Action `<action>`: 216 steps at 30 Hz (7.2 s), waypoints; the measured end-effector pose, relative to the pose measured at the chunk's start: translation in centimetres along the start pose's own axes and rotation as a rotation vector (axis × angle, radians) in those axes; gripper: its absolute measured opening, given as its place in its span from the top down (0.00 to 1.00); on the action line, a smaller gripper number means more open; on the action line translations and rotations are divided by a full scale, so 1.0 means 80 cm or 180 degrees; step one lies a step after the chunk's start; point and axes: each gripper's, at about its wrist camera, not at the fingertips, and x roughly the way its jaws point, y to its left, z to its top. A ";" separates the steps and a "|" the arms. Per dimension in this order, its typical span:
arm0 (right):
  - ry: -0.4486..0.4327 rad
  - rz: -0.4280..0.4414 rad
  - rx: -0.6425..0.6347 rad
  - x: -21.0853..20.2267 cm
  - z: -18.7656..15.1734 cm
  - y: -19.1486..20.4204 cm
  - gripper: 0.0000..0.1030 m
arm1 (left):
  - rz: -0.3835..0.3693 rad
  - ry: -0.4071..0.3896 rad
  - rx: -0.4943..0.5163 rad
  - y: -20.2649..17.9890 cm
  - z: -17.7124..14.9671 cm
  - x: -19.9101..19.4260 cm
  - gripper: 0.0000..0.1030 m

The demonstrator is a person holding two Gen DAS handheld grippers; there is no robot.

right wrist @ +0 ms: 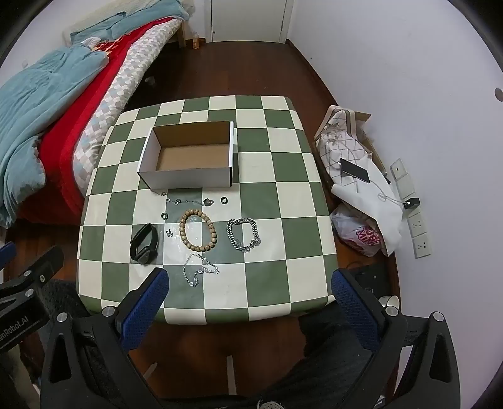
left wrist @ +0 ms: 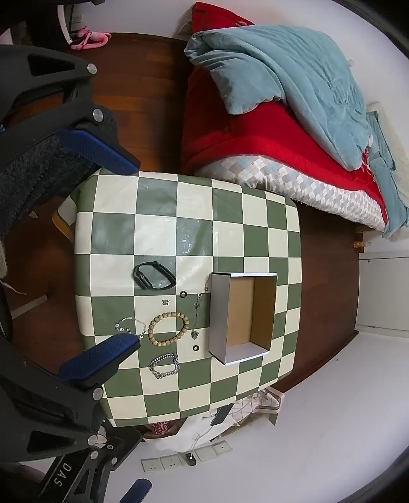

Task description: Organize jewelry

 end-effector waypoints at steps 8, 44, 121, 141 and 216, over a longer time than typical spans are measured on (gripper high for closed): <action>-0.0018 -0.0006 0.0004 -0.005 -0.001 0.002 0.00 | 0.0016 -0.0012 0.0013 0.003 0.004 -0.003 0.00; -0.0062 -0.0035 -0.0031 -0.016 -0.001 0.005 0.00 | -0.0045 -0.0014 0.0055 -0.008 -0.009 -0.018 0.00; 0.0441 0.0362 0.0302 0.234 0.026 0.020 0.42 | 0.0689 0.0405 0.0752 -0.016 0.022 0.242 0.01; 0.0378 0.0194 -0.0169 0.319 0.016 0.105 0.90 | 0.0350 0.0543 0.0728 -0.024 0.009 0.297 0.94; 0.0247 0.0196 0.0081 0.250 0.215 0.033 0.00 | 0.0140 -0.0246 0.0164 -0.026 0.205 0.220 0.00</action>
